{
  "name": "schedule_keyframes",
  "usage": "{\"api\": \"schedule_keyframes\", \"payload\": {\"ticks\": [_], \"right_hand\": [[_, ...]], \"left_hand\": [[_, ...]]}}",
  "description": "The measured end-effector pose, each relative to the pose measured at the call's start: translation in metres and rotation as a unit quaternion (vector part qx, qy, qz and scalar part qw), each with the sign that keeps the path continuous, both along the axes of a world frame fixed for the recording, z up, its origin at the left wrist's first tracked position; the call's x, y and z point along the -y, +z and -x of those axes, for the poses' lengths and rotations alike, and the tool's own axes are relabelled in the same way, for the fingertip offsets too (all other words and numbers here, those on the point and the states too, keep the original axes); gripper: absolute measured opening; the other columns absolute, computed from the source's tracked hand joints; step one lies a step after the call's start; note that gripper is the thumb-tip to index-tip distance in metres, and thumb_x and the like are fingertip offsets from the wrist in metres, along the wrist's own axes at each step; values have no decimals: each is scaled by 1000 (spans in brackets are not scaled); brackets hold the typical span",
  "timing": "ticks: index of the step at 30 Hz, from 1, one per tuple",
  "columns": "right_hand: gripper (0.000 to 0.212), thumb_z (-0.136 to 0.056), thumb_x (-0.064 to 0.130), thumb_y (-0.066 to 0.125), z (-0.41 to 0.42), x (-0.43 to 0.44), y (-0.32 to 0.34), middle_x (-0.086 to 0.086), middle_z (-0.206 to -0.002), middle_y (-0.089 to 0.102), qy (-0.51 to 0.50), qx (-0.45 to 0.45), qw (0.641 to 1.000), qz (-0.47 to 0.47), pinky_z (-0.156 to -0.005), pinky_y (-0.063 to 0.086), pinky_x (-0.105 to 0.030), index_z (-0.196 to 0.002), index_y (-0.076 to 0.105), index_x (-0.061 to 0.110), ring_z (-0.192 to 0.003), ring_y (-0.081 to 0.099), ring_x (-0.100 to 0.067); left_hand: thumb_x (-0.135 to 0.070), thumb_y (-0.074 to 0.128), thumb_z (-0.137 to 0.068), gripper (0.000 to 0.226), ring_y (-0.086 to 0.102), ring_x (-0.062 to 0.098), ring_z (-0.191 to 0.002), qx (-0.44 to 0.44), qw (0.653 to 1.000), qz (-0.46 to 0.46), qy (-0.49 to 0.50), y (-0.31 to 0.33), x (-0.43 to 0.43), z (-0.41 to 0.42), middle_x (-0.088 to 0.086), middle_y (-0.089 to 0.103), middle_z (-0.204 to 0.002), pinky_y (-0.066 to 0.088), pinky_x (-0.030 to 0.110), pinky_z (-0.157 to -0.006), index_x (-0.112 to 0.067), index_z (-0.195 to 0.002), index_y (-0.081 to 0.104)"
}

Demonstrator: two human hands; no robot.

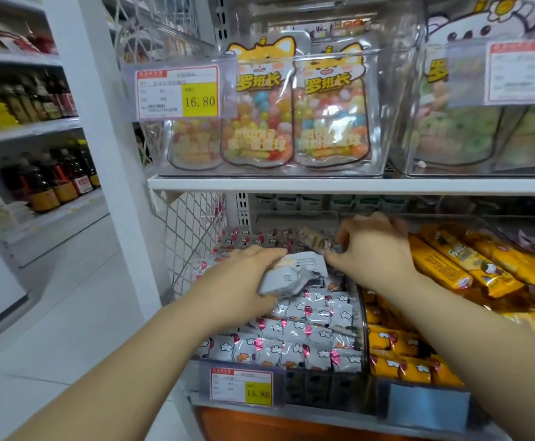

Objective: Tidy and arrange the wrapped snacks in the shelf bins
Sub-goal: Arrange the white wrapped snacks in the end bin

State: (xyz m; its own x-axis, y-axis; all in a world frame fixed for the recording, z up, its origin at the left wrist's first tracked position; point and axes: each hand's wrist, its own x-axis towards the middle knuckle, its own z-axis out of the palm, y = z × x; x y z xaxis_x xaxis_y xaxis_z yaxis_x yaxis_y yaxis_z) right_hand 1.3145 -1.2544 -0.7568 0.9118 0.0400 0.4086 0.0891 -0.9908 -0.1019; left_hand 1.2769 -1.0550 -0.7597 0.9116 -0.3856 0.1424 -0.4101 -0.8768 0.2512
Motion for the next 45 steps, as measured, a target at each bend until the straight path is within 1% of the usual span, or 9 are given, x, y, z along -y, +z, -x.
{"api": "schedule_keyframes", "payload": {"ticks": [7, 14, 18, 25, 28, 32, 36, 40, 45], "right_hand": [[16, -87, 48, 56, 3, 9, -2, 7, -116, 56, 23, -30, 999, -10, -105, 24, -38, -98, 64, 40, -116, 43, -20], [26, -92, 23, 50, 14, 7, 12, 10, -108, 58, 82, -4, 995, -55, -105, 33, -36, -105, 65, 38, -113, 47, -18], [22, -91, 23, 54, 26, -11, 21, 15, -104, 66, 181, -57, 973, -128, -87, 49, -26, -105, 67, 34, -84, 59, -3], [29, -84, 53, 57, 40, -41, 19, 24, -74, 60, 270, -200, 937, -100, -84, 43, -27, -102, 69, 33, -64, 51, 7], [23, -84, 43, 64, 44, -45, 20, 6, -70, 67, 303, -248, 901, -187, -62, 45, -22, -99, 71, 27, -55, 52, -2], [33, -78, 43, 70, 45, -46, 16, 12, -92, 68, 267, -145, 930, -207, -70, 49, -19, -108, 67, 30, -71, 59, 2], [37, -77, 45, 70, 51, -42, 10, 20, -103, 63, 246, -1, 958, -146, -81, 43, -25, -112, 64, 35, -96, 48, -2], [42, -75, 44, 73, 52, -43, 8, 21, -97, 58, 278, 33, 953, -120, -79, 37, -23, -114, 63, 32, -95, 38, -1], [53, -81, 48, 65, 49, -49, 14, 27, -108, 51, 287, -33, 947, -142, -83, 38, -18, -130, 50, 34, -99, 44, 1]], "left_hand": [[-26, 67, -84, 80, 35, 3, -123, -19, 998, 51, -37, -15, 15, -4, -18, 30, -144, 38, 26, -101, -38, -147, 19], [-40, 74, -76, 90, 36, 4, -127, -8, 999, 43, 13, -11, -7, 2, -17, 30, -144, 36, 25, -102, -39, -147, 19], [-31, 72, -80, 44, 49, 2, -104, 18, 998, 47, 24, -11, -22, 11, -17, 51, -114, 40, 18, -87, -35, -120, 54], [-23, 72, -80, 26, 48, -5, -93, 81, 986, 148, 11, -19, -32, 30, -21, 48, -101, 42, 16, -82, -32, -100, 58], [-14, 73, -79, 30, 45, -10, -102, 116, 976, 185, 3, -18, -36, 35, -25, 44, -106, 36, 7, -85, -29, -100, 58], [-28, 73, -79, 72, 31, -24, -111, 70, 969, 232, 36, -16, -37, 43, -32, 27, -126, 30, 4, -99, -43, -137, 33], [-38, 70, -80, 79, 49, -24, -91, -17, 916, 390, 97, -7, -31, 51, -35, 35, -113, 45, 2, -70, -49, -140, 20], [-28, 66, -86, 48, 69, 11, -92, -66, 844, 517, 124, -9, -26, 44, -10, 63, -116, 57, 31, -82, -29, -130, 47], [-11, 63, -87, 35, 68, 16, -97, -115, 765, 624, 110, -13, -24, 36, 2, 68, -113, 55, 24, -74, -20, -120, 55]]}}
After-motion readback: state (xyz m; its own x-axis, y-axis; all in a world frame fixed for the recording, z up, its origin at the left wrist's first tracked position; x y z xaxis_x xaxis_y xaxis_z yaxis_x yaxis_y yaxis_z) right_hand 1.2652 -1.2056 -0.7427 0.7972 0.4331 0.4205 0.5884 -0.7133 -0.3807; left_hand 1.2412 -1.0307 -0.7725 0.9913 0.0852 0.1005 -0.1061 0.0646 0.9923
